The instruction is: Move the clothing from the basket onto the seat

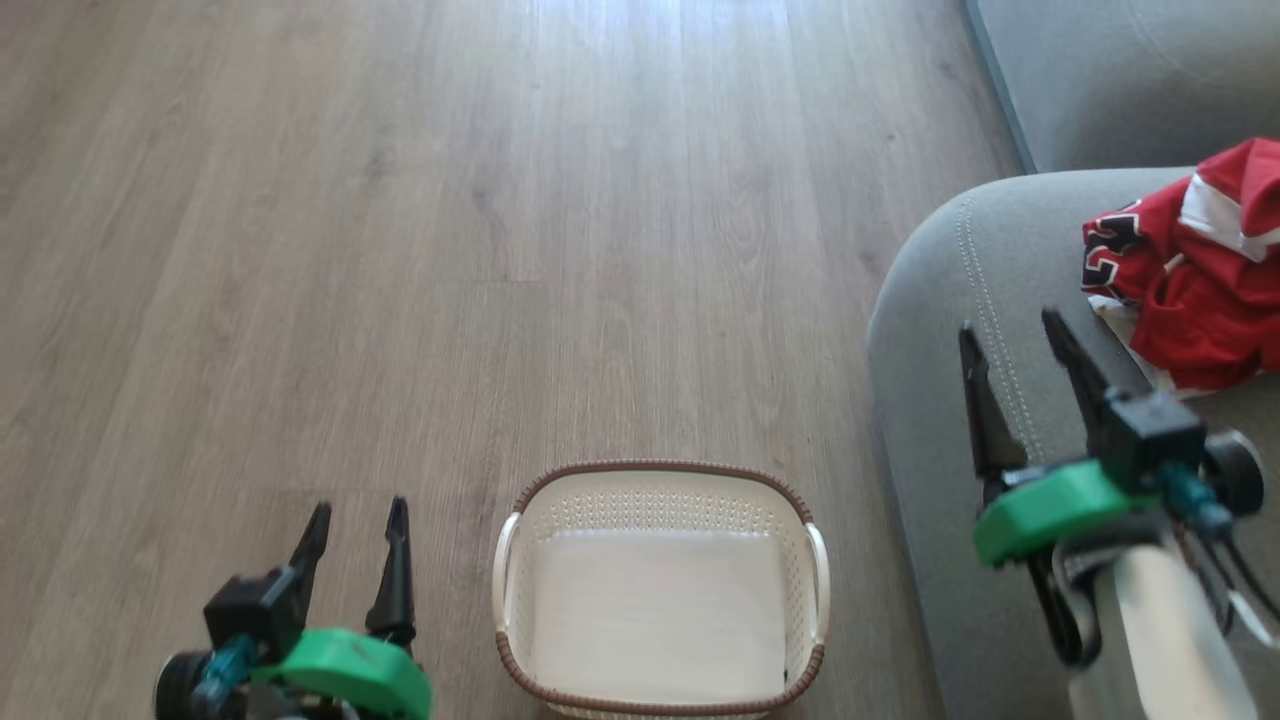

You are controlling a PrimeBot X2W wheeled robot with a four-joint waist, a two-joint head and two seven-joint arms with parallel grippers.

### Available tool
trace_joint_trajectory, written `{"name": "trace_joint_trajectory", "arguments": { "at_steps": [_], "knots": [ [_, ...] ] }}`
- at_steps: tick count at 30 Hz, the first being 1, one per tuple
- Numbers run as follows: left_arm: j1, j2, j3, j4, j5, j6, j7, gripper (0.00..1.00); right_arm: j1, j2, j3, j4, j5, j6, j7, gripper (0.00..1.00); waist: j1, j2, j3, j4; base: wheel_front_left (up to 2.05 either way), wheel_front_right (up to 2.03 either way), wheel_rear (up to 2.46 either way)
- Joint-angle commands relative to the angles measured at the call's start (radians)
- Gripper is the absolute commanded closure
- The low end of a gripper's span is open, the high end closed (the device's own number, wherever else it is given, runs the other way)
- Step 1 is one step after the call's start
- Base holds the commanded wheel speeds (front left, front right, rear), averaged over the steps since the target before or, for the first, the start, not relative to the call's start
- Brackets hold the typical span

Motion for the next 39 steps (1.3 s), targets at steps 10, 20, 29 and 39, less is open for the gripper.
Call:
{"name": "trace_joint_trajectory", "arguments": {
  "at_steps": [10, 20, 29, 39],
  "knots": [
    [0.121, 0.043, 0.147, -0.154, 0.051, 0.042, -0.012, 0.00, 0.167, 0.013, 0.021, -0.193, 0.113, 0.000, 0.032, 0.00, 0.0000, 0.0000, -0.017, 0.021, 0.00, 0.00, 0.00],
    [0.204, 0.034, 0.206, -0.160, 0.073, 0.047, -0.012, 0.00, 0.254, 0.013, 0.026, -0.194, 0.146, 0.000, 0.027, 0.00, 0.0000, 0.0000, -0.033, 0.023, 0.00, 0.00, 0.00],
    [0.213, 0.012, 0.216, -0.116, 0.078, 0.014, -0.012, 0.00, 0.259, 0.013, 0.033, -0.149, 0.147, 0.000, 0.020, 0.00, 0.0000, 0.0000, -0.042, 0.020, 0.00, 0.00, 0.00],
    [0.194, -0.004, 0.219, -0.077, 0.097, -0.009, -0.012, 0.00, 0.249, 0.013, 0.043, -0.091, 0.151, 0.000, 0.007, 0.00, 0.0000, 0.0000, -0.054, 0.015, 0.00, 0.00, 0.00]
  ]
}}
